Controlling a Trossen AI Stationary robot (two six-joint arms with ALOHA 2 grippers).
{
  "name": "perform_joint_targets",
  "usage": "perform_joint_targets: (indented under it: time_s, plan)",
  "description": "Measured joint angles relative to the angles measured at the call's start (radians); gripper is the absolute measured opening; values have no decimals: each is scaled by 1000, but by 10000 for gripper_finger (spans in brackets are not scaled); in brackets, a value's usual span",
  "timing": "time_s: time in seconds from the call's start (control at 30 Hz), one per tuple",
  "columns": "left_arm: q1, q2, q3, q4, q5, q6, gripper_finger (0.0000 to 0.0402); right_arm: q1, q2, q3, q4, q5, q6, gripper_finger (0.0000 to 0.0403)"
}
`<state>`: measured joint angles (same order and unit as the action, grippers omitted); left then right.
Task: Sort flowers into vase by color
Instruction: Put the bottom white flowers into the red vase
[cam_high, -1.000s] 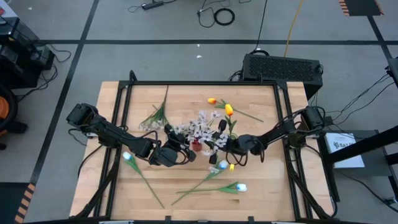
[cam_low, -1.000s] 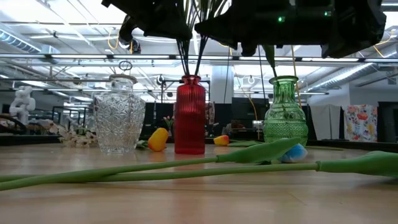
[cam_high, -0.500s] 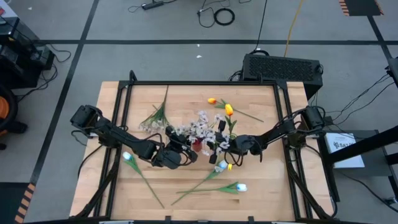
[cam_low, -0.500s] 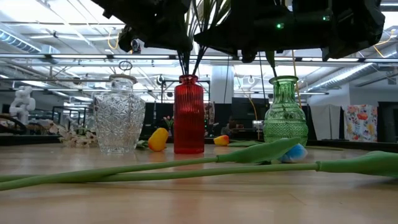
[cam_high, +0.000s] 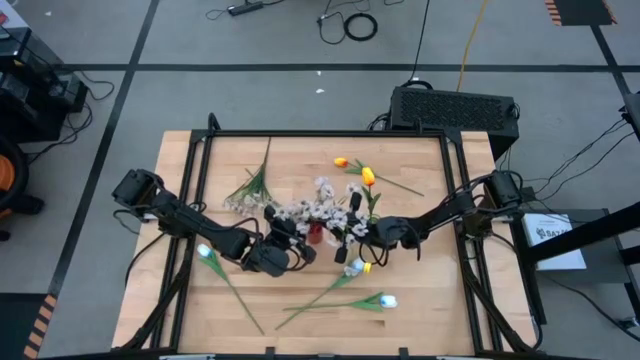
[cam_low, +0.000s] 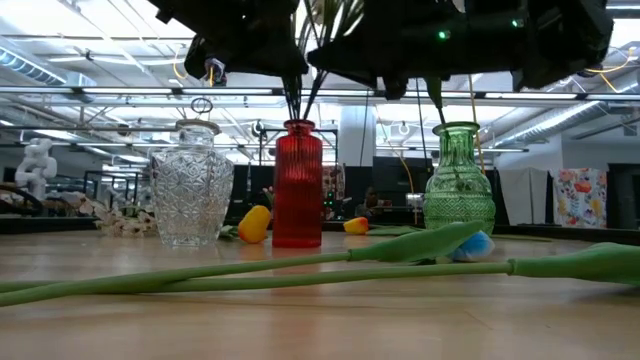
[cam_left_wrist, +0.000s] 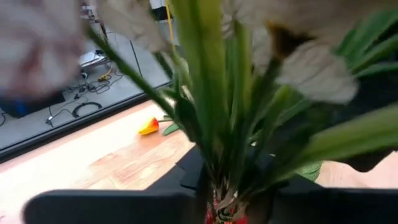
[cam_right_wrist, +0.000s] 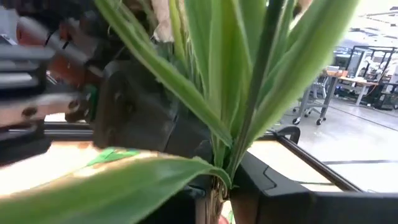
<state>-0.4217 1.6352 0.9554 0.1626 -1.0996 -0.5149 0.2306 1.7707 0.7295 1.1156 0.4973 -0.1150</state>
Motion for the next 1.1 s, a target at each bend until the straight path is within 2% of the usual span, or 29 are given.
perform_joint_targets:
  time_s: [0.23,0.47,0.77,1.1]
  plan:
    - [-13,0,-3,-51,-39,-2,141,1,-4,97,-227,19,33,32]
    - [-46,0,-3,-79,-63,-3,150,2,-3,100,-233,-4,40,38]
    - [-53,0,-2,-110,-54,-2,158,0,-1,100,-241,-2,70,134]
    - [-87,-64,2,-194,-18,-3,279,8,-59,103,-321,-41,96,222]
